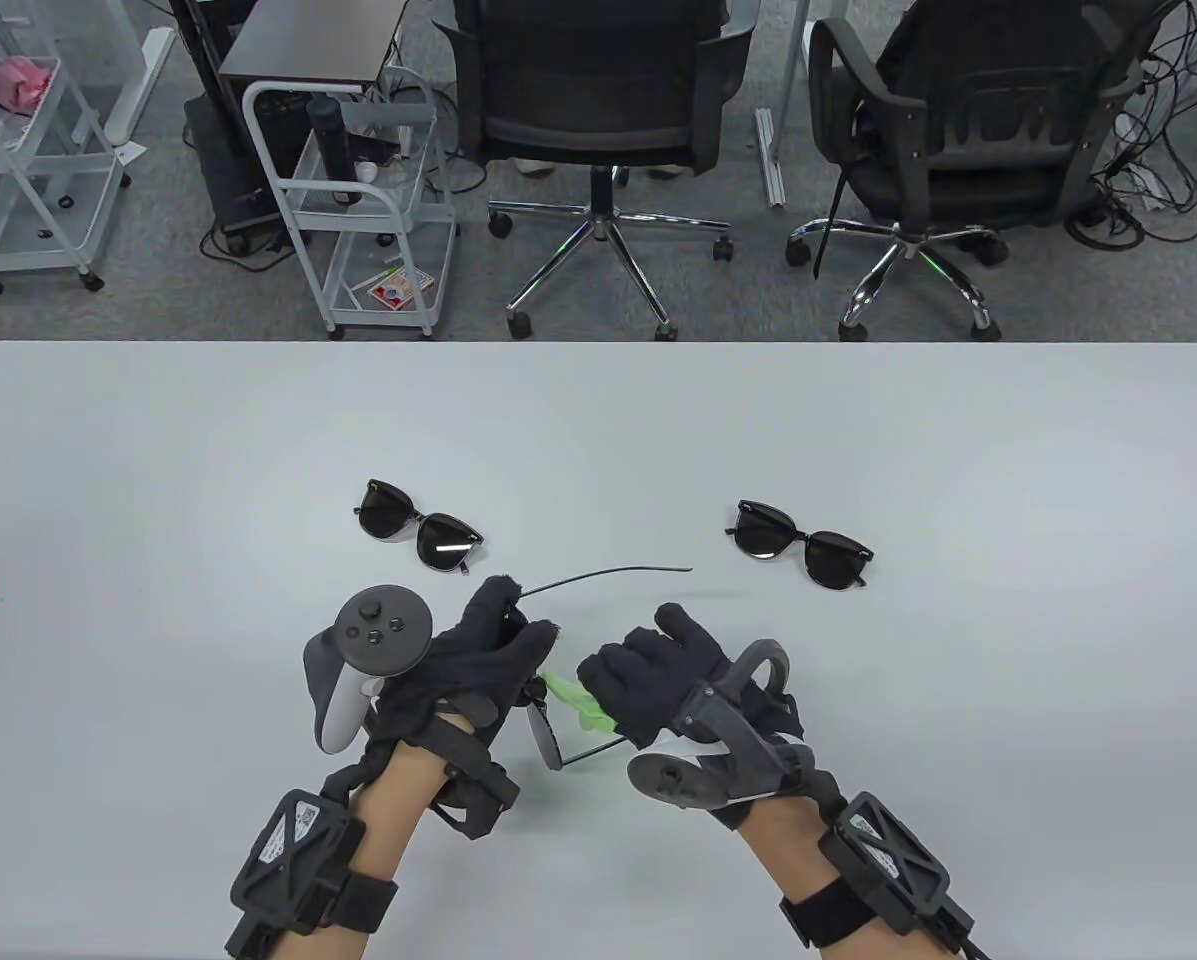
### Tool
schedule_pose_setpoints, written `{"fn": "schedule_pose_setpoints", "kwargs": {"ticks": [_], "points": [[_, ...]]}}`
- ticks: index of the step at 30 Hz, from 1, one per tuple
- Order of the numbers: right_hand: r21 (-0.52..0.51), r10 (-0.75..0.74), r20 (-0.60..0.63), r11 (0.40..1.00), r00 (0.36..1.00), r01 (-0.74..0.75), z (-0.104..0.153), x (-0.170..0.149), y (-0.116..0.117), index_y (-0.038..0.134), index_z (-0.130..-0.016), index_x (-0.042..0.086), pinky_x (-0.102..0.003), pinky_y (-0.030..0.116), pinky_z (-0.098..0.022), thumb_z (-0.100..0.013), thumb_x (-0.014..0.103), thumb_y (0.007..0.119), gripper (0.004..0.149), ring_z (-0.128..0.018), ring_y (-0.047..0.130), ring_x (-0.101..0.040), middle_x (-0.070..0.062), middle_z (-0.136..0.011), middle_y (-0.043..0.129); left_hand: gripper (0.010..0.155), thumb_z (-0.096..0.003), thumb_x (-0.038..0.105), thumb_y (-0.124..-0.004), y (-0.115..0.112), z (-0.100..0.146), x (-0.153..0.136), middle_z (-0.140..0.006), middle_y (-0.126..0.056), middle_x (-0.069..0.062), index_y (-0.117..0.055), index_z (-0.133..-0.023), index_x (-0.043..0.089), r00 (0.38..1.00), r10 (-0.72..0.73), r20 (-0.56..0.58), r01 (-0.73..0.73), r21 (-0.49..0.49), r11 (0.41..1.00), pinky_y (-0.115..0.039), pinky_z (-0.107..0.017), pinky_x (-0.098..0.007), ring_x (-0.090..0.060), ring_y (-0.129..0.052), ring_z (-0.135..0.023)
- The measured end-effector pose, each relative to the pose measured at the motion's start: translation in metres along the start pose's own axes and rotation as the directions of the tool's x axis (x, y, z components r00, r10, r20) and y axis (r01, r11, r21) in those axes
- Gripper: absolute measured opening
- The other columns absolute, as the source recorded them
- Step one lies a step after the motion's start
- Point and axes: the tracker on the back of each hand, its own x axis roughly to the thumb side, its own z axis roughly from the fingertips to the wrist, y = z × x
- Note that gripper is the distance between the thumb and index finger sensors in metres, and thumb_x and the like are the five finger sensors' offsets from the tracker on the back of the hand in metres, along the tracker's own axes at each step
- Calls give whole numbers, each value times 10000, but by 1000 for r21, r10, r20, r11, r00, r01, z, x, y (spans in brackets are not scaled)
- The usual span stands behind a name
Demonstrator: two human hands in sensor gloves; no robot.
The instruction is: Dust sunglasses
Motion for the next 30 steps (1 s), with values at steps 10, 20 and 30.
{"fn": "schedule_pose_setpoints", "kwargs": {"ticks": [10,20,30], "points": [[301,-191,80,940,978,159,-3,7,9,732,-963,155,-687,617,-627,-438,433,769,596,-882,874,-412,-115,-1001,825,958,-368,780,-635,12,2,-4,-934,-833,46,-394,-1075,181,992,126,19,-127,58,990,-808,-647,-405,-116,-1162,-565],[117,-171,35,979,985,165,-3,5,4,867,-860,100,-624,724,-590,-423,411,854,536,-622,1073,-331,-114,-795,1009,948,-363,771,-642,9,5,8,-959,-802,52,-393,-1078,200,993,87,85,-92,64,994,-803,-660,-394,-99,-1158,-582],[86,2,100,996,995,-11,-6,20,7,937,-764,137,-610,719,-603,-381,401,878,469,-516,1082,-261,-40,-686,1062,958,-371,757,-645,-2,-2,-7,-975,-773,36,-354,-1075,176,953,304,1,-304,-28,952,-805,-664,-382,-115,-1155,-608]]}}
